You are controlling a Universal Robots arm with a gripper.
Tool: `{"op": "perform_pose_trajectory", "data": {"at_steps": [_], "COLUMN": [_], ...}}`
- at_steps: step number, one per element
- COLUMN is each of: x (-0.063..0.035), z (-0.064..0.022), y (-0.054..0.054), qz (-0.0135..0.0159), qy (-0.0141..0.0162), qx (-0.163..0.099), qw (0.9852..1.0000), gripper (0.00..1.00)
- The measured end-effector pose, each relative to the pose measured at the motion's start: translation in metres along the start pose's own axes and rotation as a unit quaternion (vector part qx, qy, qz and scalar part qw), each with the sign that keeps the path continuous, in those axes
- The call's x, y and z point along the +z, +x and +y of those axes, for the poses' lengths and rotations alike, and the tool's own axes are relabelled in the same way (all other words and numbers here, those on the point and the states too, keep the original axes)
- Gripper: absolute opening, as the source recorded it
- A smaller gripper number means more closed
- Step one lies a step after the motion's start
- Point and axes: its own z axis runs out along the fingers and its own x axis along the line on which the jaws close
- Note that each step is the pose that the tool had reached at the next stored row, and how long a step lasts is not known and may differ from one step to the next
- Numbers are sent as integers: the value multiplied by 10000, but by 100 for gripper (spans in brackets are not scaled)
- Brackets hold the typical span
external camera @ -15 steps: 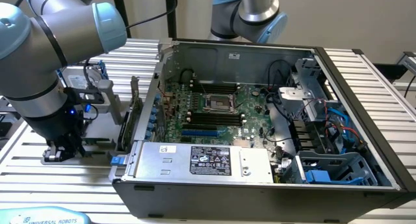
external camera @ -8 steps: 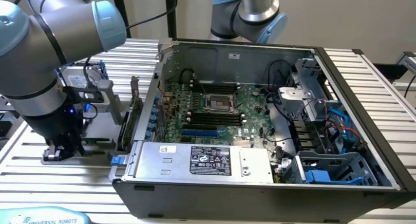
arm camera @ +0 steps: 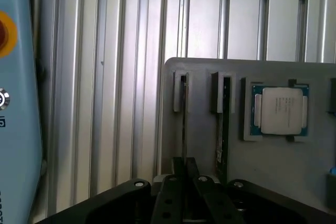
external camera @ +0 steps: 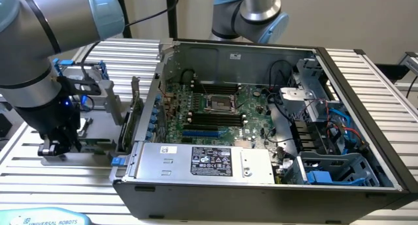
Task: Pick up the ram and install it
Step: 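Pick up the ram and move it above insertion slot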
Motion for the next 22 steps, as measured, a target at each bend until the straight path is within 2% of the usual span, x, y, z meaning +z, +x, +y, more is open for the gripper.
{"op": "perform_pose_trajectory", "data": {"at_steps": [15,22], "x": [-676,-997], "z": [23,-21], "y": [-32,-58], "qz": [0,-1], "qy": [0,-1], "qx": [-4,-36], "qw": [10000,10000], "gripper": [13,13]}}
